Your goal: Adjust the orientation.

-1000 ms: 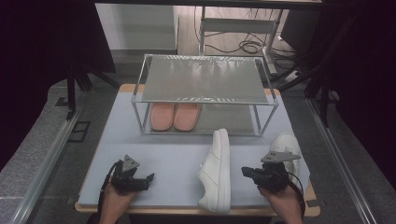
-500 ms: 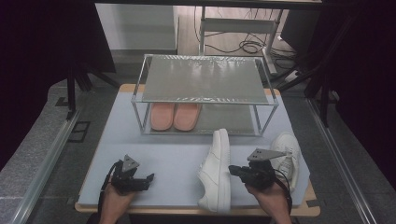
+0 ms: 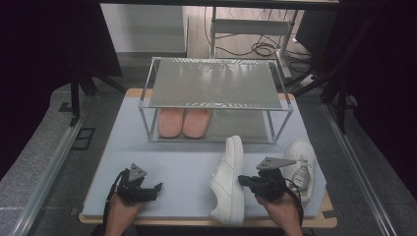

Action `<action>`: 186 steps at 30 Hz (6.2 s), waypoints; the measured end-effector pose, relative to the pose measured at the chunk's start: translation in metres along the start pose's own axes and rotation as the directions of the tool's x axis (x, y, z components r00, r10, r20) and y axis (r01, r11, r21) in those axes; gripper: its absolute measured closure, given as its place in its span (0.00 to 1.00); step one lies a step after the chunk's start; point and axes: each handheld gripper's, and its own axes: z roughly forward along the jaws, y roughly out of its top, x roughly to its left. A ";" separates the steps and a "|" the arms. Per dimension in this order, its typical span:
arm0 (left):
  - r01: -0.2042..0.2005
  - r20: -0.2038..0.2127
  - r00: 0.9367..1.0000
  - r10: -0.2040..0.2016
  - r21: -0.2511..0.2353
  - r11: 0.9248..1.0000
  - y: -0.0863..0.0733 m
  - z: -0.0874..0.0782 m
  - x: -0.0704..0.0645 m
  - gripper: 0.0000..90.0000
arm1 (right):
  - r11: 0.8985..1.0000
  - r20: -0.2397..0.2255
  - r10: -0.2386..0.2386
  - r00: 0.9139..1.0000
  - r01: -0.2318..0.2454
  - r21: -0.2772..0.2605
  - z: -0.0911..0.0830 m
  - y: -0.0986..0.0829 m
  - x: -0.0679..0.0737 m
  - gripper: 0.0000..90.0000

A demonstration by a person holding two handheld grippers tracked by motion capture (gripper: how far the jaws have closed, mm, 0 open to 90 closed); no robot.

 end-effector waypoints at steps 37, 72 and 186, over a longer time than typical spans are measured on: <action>0.002 0.000 1.000 -0.002 0.000 1.000 0.000 0.000 0.000 0.15 | 0.997 0.218 0.048 0.975 -0.058 0.040 -0.032 -0.030 -0.012 1.00; 0.001 -0.001 1.000 -0.001 0.000 1.000 0.000 0.000 0.000 0.15 | 0.990 0.311 0.039 0.950 -0.079 0.117 -0.029 -0.050 -0.010 1.00; 0.004 0.000 1.000 -0.004 0.000 1.000 0.000 0.000 0.000 0.15 | 0.983 0.290 0.155 0.944 -0.176 0.048 0.108 0.033 -0.045 1.00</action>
